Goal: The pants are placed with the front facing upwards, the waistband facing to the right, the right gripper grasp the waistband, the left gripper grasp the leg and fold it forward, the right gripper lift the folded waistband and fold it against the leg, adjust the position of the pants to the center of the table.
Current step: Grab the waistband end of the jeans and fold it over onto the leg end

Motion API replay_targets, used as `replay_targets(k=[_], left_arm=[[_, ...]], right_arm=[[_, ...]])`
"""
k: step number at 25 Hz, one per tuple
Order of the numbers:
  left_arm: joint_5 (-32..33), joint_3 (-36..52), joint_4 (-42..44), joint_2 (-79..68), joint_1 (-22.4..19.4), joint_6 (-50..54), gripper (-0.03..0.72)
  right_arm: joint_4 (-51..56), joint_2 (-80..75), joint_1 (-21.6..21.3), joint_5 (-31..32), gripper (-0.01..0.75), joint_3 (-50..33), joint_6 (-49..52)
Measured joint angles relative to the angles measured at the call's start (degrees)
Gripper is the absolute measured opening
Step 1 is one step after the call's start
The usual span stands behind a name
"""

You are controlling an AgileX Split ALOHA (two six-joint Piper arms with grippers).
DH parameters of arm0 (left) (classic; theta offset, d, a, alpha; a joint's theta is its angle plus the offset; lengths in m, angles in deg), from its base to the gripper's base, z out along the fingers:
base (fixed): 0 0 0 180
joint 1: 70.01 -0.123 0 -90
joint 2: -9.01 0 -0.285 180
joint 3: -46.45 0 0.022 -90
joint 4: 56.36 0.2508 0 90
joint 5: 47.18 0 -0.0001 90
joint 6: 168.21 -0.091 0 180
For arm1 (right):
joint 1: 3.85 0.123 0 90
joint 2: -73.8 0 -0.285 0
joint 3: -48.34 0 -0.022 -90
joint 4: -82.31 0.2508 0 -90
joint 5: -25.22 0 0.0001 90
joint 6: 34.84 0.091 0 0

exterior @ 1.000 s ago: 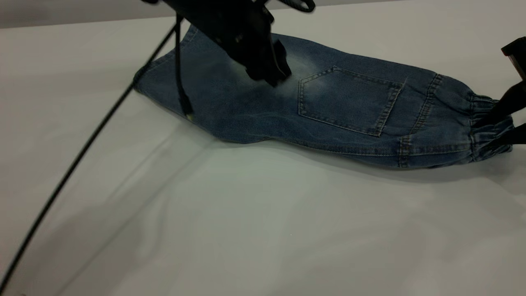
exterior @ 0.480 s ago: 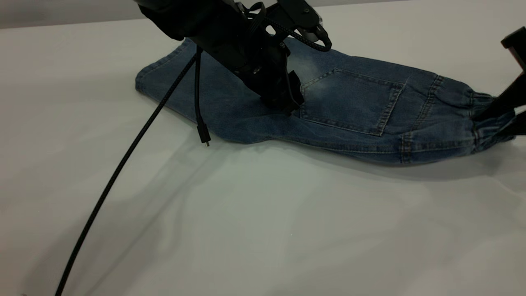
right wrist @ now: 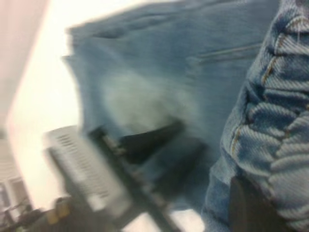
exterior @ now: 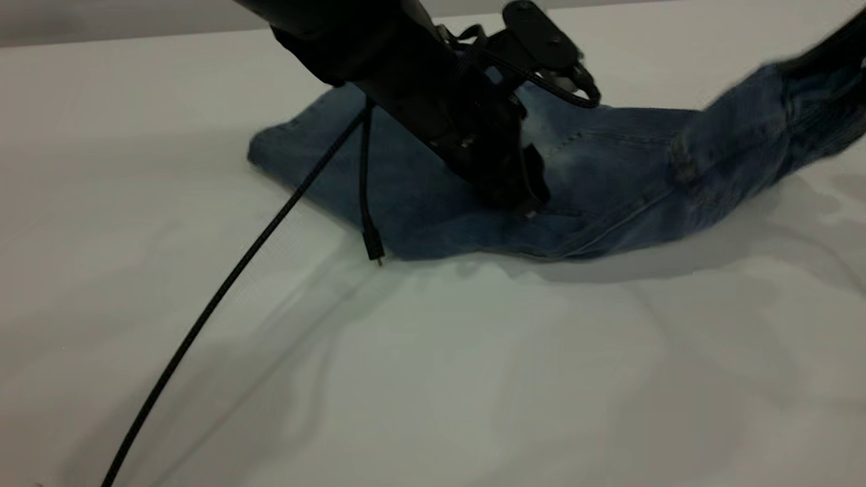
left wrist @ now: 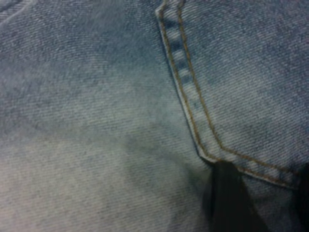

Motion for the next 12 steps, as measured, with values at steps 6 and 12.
replay_targets(k=[6,12], left_arm=[[0.32,0.04,-0.59,-0.01,1.63,-0.45,0.337],[0.31,0.06,-1.18,-0.06,4.18,-0.61,0.337]], right_arm=[[0.65,5.21,0.0,1.62,0.087,0.0,0.0],[1.88,8.98,0.0,6.07,0.087,0.0,-1.66]])
